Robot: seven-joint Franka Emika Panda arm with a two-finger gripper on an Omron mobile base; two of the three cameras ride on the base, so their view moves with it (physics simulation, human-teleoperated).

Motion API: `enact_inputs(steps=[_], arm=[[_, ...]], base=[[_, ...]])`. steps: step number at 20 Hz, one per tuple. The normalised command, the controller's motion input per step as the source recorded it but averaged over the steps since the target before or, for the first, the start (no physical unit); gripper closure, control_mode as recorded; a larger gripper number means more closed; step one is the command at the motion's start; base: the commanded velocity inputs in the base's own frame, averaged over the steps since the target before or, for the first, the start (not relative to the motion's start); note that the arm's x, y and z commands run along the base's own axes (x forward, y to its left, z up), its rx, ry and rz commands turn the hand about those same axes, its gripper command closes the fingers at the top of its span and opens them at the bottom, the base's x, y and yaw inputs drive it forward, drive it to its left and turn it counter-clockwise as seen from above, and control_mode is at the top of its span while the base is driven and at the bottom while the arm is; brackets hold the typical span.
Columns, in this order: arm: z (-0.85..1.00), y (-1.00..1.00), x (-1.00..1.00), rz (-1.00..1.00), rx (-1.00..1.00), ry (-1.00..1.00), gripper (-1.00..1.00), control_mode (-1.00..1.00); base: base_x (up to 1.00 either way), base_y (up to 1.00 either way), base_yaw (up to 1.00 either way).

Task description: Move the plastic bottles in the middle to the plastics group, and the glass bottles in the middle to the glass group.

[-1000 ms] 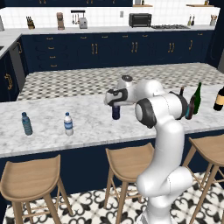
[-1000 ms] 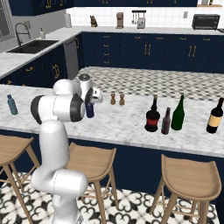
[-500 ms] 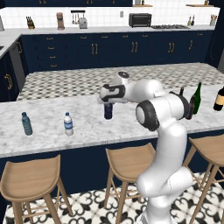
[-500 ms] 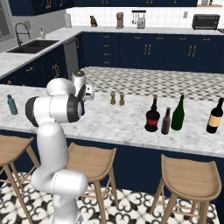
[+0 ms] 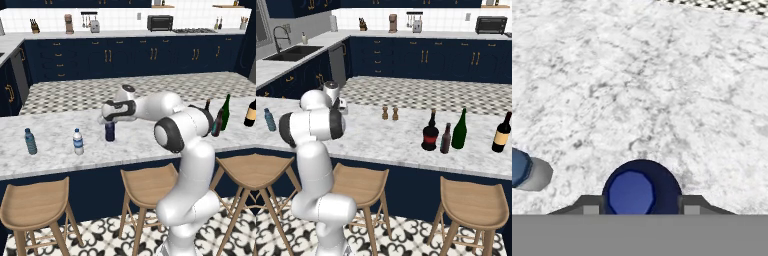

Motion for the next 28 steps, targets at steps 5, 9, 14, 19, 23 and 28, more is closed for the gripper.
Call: enact_inputs(steps=[5, 9, 14, 19, 23, 28], arm=[[0.00, 0.27, -0.41, 0.19, 0.00, 0.00, 1.00, -1.00], [0.00, 0.16, -0.33, 0.15, 0.00, 0.00, 1.00, -1.00], [0.00, 0.36, -0.12, 0.13, 0.01, -0.01, 1.00, -1.00], [0.00, 0.34, 0.00, 0.08, 0.00, 0.00, 1.00, -1.00], [0.00, 0.23, 0.00, 0.08, 0.00, 0.00, 1.00, -1.00], [0.00, 0.20, 0.00, 0.08, 0.00, 0.00, 1.00, -1.00]], base=[[0.00, 0.00, 0.00], [0.00, 0.00, 0.00], [0.00, 0.00, 0.00], [0.00, 0.00, 0.00], [0.00, 0.00, 0.00], [0.00, 0.00, 0.00]])
